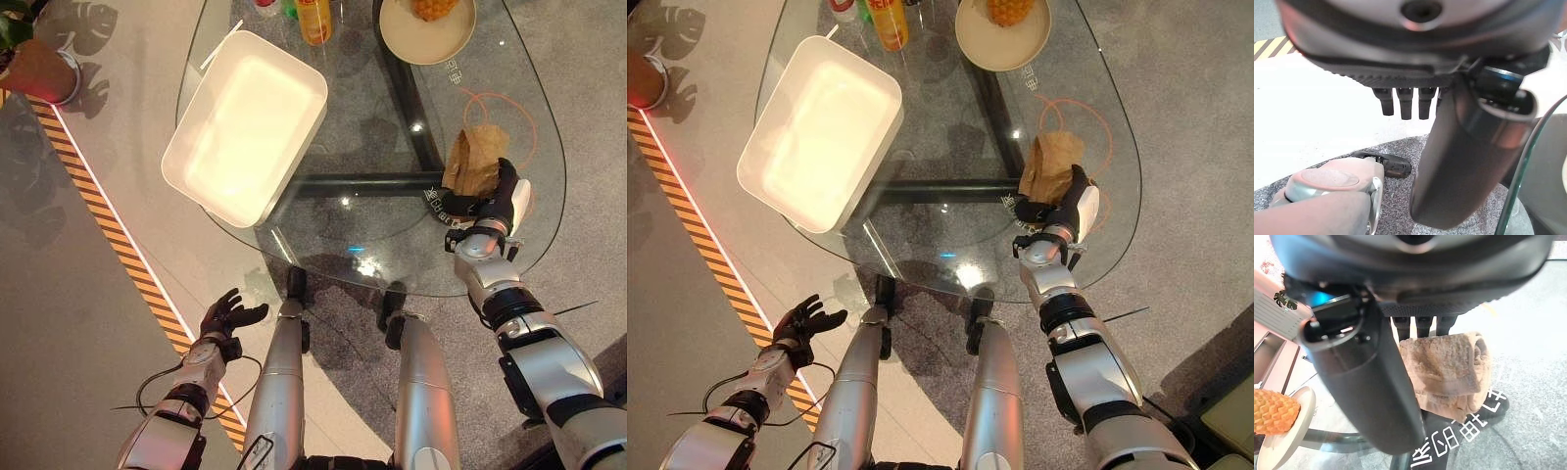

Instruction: Wipe the table with a cloth and put it in the basket.

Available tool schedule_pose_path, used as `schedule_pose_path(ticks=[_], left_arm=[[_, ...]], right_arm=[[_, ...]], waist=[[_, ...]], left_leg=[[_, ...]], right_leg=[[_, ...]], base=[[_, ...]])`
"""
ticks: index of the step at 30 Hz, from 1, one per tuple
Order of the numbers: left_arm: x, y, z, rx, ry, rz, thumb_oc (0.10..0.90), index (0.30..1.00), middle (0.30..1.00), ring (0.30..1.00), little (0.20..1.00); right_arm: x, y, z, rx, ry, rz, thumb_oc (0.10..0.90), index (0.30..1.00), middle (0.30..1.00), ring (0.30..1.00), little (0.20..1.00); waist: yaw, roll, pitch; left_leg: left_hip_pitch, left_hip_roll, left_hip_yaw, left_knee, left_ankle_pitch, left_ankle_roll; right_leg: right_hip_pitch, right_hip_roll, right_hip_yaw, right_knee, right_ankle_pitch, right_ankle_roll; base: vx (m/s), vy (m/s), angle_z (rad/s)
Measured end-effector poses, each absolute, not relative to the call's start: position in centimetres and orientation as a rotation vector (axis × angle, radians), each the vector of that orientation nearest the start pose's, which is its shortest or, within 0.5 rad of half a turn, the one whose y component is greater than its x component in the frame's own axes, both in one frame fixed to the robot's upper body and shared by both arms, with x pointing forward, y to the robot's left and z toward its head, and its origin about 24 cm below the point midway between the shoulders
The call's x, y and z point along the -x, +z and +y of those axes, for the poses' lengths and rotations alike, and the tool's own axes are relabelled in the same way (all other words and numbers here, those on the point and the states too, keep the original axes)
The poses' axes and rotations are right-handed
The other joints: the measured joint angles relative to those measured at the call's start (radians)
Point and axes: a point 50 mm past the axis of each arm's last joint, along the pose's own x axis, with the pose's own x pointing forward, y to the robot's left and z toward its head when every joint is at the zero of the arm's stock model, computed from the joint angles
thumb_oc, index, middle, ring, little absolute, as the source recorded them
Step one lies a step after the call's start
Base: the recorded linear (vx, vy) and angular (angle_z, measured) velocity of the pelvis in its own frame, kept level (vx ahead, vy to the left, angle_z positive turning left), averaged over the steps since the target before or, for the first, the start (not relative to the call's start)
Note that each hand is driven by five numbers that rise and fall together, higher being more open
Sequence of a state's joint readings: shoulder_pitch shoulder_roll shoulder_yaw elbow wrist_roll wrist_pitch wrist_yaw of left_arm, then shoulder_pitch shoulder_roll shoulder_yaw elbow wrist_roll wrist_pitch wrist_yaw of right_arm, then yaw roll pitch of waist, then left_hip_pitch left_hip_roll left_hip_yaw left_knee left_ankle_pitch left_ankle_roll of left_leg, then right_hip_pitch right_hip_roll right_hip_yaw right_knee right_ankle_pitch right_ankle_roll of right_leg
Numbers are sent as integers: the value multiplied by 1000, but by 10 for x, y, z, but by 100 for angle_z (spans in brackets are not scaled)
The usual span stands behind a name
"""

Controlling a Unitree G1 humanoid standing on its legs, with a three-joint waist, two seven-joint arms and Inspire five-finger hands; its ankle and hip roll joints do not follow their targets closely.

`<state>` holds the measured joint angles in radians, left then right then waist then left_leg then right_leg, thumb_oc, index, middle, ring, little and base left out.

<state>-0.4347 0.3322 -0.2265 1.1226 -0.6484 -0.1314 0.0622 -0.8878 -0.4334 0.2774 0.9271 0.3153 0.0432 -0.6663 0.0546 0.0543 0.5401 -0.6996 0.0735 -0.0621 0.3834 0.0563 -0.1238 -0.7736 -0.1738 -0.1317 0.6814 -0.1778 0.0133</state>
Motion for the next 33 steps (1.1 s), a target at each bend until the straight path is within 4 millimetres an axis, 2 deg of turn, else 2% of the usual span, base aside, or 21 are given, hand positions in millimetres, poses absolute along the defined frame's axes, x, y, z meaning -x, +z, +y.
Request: schedule_pose_path(ticks=[6,7,8,9,16,33], left_arm=[[-280,-58,237,124,263,550,800,900,900,900,900],[-280,-58,237,124,263,550,800,900,900,900,900],[-280,-58,237,124,263,550,800,900,900,900,900],[-280,-58,237,123,261,550,800,900,900,900,900],[-280,-60,233,101,238,560,800,900,900,900,900],[-288,-53,231,101,229,537,800,900,900,900,900]], right_arm=[[-390,132,-231,313,-642,35,800,900,900,900,900],[-391,133,-231,314,-642,37,383,542,542,542,483],[-391,133,-232,315,-641,38,320,488,488,488,420],[-391,133,-232,318,-644,42,100,300,300,300,200],[-392,142,-247,346,-690,48,100,300,300,300,200],[-392,134,-246,404,-665,89,100,300,300,300,200]], waist=[[0,9,-1],[0,10,-1],[0,10,-1],[0,10,-1],[1,10,-1],[8,13,-1]], left_leg=[[1,-1,-1,0,2,2],[2,-1,-2,0,2,2],[2,-1,-2,-1,2,2],[2,-1,-2,-1,2,2],[11,-1,-3,-15,6,-2],[14,-1,-3,-17,9,-3]], right_leg=[[0,-1,-1,5,-2,2],[0,-1,-1,6,-3,2],[0,-1,-1,7,-3,1],[0,-1,-1,9,-4,1],[0,-2,-1,10,-6,-4],[0,-2,-2,16,-11,-6]], base=[[0,0,0],[0,0,0],[0,0,0],[0,0,0],[0,0,0],[0,0,0]])
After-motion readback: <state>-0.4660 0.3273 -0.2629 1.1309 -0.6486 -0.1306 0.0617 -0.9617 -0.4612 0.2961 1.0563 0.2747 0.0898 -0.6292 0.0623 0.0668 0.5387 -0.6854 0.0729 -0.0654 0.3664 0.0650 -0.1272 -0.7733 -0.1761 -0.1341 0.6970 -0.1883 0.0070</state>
